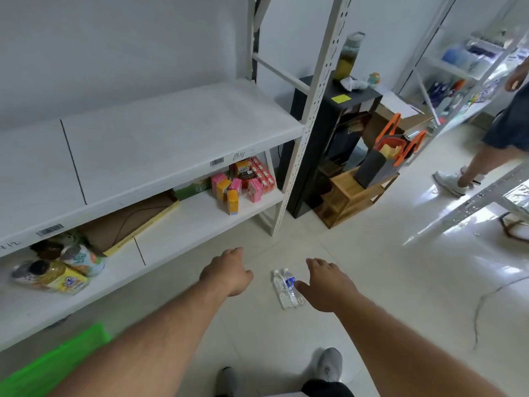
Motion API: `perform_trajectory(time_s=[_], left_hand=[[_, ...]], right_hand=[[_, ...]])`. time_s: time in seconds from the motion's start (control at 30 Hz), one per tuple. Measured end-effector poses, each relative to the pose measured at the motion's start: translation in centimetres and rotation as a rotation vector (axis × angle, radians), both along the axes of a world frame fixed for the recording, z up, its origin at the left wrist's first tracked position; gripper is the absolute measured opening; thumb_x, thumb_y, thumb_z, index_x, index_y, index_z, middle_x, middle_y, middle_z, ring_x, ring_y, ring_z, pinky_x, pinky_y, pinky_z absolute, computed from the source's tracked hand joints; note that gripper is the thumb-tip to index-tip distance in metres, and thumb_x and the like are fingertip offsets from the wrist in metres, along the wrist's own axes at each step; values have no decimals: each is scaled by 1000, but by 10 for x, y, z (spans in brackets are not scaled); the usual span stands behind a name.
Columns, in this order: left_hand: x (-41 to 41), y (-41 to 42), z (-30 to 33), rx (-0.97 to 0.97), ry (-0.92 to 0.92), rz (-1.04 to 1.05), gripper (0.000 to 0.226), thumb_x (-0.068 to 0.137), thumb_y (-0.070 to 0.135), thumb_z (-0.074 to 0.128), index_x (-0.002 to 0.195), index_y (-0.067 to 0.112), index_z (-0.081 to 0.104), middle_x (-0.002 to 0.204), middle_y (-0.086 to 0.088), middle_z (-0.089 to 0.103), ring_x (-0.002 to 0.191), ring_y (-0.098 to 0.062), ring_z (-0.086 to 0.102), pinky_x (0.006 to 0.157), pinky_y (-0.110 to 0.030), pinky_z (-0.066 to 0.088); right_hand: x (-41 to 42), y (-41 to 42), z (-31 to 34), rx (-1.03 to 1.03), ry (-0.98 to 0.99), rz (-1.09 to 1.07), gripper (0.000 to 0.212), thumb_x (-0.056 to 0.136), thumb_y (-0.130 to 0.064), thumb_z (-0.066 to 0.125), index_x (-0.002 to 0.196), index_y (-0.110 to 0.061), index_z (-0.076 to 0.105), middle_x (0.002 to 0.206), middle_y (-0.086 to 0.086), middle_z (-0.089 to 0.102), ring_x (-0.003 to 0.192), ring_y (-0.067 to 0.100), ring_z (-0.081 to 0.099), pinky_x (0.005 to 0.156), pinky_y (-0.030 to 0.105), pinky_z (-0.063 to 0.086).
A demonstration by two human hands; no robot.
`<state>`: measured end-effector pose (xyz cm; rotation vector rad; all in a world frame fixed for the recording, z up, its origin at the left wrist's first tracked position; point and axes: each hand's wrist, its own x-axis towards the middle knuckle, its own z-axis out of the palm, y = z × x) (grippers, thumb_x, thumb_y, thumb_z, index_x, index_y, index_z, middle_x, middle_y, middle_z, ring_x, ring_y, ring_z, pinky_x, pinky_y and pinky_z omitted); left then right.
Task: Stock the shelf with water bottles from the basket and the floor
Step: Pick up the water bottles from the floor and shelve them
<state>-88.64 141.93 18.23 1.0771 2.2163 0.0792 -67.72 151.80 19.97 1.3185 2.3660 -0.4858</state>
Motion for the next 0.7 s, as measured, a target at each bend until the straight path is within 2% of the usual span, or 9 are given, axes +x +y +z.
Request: perform_trajectory(time_s=[0.17, 0.43, 0.57, 0.7], left_hand=[[-1, 36, -9, -6, 6, 116, 75, 85, 47, 52, 152, 27, 24, 154, 0, 35, 132, -27, 45, 98, -39, 44], [45, 107, -52, -92, -73, 317, 79, 84, 49, 54, 154, 27, 23, 157, 0, 33, 138, -25, 41, 109, -38, 39], [70, 145, -103, -130, -146, 425, 81, 84, 53, 57, 154, 26, 26, 157, -2, 35, 138, -25, 41, 112, -35, 36], [89, 171, -182, -176, -224, 517, 80, 86, 56, 58, 154, 26, 25, 157, -4, 33, 139, -22, 40, 113, -32, 33]], right_hand=[[-5, 62, -11, -17, -9, 105, 68, 95, -60, 43, 146, -16, 37, 148, 5, 46, 132, 29, 44, 103, 40, 43], [23, 191, -55, -123, 16, 249, 66, 96, -56, 44, 146, -15, 37, 147, 5, 46, 131, 28, 45, 103, 39, 42], [30, 250, -107, -196, 4, 292, 64, 96, -55, 44, 145, -15, 38, 145, 5, 47, 130, 27, 46, 102, 36, 41], [25, 291, -187, -279, -6, 274, 61, 97, -53, 45, 143, -15, 40, 143, 6, 49, 127, 27, 47, 101, 35, 40]])
